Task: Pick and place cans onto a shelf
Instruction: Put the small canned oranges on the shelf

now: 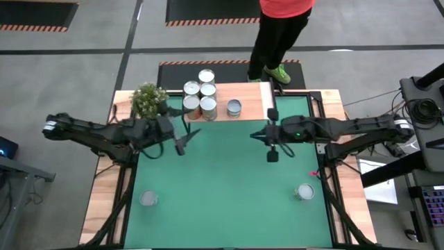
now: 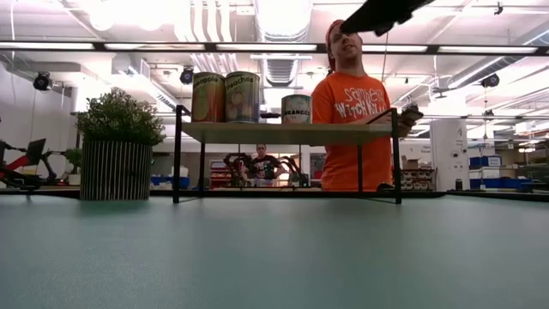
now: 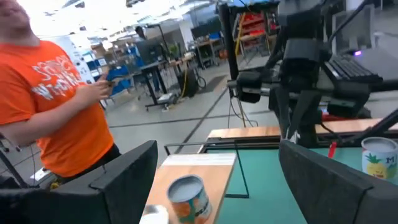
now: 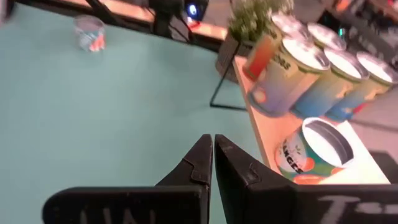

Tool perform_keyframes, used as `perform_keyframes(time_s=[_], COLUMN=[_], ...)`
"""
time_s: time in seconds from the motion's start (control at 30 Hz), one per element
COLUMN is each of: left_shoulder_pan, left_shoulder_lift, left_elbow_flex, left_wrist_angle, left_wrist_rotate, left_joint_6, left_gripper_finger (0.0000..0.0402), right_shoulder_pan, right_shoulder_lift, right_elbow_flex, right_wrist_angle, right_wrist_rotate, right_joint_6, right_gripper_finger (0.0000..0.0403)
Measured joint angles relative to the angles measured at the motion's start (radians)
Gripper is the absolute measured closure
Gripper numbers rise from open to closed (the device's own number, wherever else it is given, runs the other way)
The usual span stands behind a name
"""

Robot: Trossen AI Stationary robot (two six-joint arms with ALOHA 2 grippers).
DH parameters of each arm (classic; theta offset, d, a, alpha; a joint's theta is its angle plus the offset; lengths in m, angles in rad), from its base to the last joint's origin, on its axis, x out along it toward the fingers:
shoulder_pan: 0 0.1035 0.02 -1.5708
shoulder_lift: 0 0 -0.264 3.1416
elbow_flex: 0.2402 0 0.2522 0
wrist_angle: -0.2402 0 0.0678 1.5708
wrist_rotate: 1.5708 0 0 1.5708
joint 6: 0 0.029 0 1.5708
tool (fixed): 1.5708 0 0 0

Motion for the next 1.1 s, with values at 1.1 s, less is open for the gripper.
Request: perform_keyframes(time_s=[1.1], left_shoulder_pan=[0.000], left_shoulder_lift=[-0.282], left_elbow_flex=[-0.172], left_wrist_angle=[0.018], left_wrist_rotate=[0.002], left_joint_6=[-0.066], left_gripper_finger=[0.0086], right_shoulder_pan=[-0.418], right_shoulder_lift=[0.549], right_elbow_flex=[0.524], right_wrist_angle=[-0.283], right_wrist_rotate=[-0.113], right_joint_6=[-0.011], right_gripper_finger=[0.0394])
